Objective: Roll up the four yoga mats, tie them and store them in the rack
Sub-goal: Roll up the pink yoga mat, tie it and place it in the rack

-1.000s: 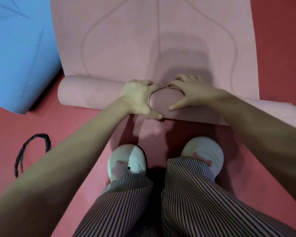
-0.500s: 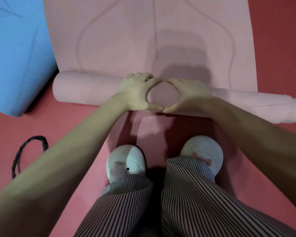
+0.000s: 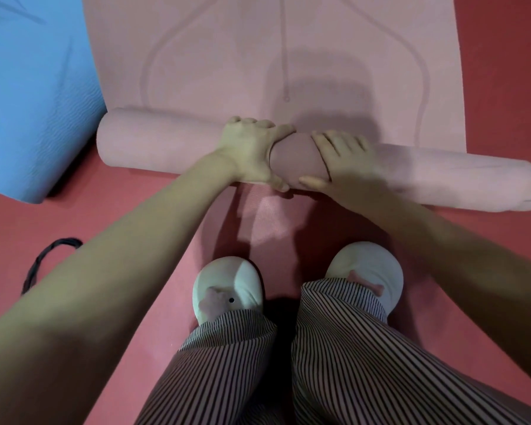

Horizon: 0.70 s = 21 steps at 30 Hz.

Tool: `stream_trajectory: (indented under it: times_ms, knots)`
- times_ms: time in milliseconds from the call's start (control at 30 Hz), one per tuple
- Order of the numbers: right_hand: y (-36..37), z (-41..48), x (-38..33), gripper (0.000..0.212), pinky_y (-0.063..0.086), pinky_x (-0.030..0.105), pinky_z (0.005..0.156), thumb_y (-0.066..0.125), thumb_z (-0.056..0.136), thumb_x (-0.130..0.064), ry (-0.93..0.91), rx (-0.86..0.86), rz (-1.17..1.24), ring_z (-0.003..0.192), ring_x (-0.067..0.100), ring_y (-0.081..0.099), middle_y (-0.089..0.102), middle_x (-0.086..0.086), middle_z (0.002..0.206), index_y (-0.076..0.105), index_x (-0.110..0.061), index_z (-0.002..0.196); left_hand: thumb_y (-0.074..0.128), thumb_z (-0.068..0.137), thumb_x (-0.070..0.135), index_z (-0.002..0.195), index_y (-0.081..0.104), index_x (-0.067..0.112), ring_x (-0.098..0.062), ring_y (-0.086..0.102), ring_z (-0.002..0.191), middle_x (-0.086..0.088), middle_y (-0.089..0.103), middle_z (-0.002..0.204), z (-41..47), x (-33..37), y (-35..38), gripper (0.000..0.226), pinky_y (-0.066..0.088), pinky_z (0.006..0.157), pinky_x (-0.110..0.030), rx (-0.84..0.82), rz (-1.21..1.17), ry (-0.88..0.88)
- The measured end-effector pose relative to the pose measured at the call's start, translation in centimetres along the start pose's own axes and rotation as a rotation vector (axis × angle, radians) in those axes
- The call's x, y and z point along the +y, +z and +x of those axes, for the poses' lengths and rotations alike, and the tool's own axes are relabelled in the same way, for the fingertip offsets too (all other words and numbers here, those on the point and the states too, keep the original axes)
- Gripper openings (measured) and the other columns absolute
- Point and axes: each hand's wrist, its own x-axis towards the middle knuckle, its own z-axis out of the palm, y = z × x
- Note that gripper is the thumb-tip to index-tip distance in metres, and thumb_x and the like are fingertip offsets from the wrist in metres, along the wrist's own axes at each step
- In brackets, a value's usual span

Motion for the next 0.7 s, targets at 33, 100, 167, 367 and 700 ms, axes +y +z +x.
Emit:
stream_trajectory:
  times_ms: [33, 100, 167, 367, 700]
  knots:
    - [0.3, -0.1, -0.1, 0.091, 0.046, 0.040, 0.085, 0.043, 0.069, -0.075, 0.005, 0.026, -0.048, 0.097, 0.034, 0.062, 0.063, 0.016, 0.113, 0.058, -0.002, 0.121, 0.071, 0.049, 0.077, 0.140, 0.036, 0.037, -0.028, 0.055, 0.116, 0.001, 0.057, 0.128, 0.3, 0.0, -0.4, 0.106, 0.037, 0.097, -0.038, -0.020, -0.001, -0.001]
    - [0.6, 0.2, -0.1, 0.106, 0.044, 0.047, 0.087, 0.047, 0.054, -0.082, 0.038, -0.059, -0.078, 0.100, 0.037, 0.059, 0.058, 0.019, 0.121, 0.051, -0.007, 0.129, 0.072, 0.051, 0.075, 0.139, 0.038, 0.038, -0.027, 0.056, 0.113, 0.001, 0.059, 0.125, 0.7, 0.0, -1.0, 0.101, 0.039, 0.094, -0.037, -0.056, -0.012, 0.005]
    - [-0.3, 1.2, 0.2, 0.112, 0.039, 0.046, 0.091, 0.063, 0.051, -0.078, 0.096, -0.180, -0.049, 0.106, 0.038, 0.054, 0.052, 0.018, 0.127, 0.040, -0.012, 0.139, 0.074, 0.053, 0.071, 0.137, 0.040, 0.037, -0.027, 0.057, 0.112, 0.001, 0.061, 0.122, 1.1, 0.0, -1.5, 0.097, 0.040, 0.091, -0.036, -0.086, -0.025, 0.004]
    - [-0.7, 2.3, 0.9, 0.106, 0.035, 0.041, 0.092, 0.066, 0.059, -0.074, 0.016, -0.194, -0.067, 0.110, 0.034, 0.053, 0.055, 0.013, 0.124, 0.032, -0.016, 0.141, 0.078, 0.054, 0.066, 0.134, 0.044, 0.036, -0.023, 0.057, 0.113, 0.005, 0.063, 0.121, 1.2, 0.3, -2.7, 0.092, 0.041, 0.090, -0.033, -0.142, -0.087, -0.012]
    - [-1.3, -3.3, 1.6, 0.081, 0.039, 0.031, 0.088, 0.060, 0.057, -0.080, -0.028, -0.347, 0.088, 0.100, 0.023, 0.061, 0.067, -0.004, 0.104, 0.049, -0.027, 0.118, 0.067, 0.059, 0.075, 0.134, 0.046, 0.039, -0.023, 0.058, 0.113, 0.005, 0.063, 0.123, -1.3, 3.5, 0.5, 0.086, 0.045, 0.090, -0.033, -0.290, -0.176, 0.095]
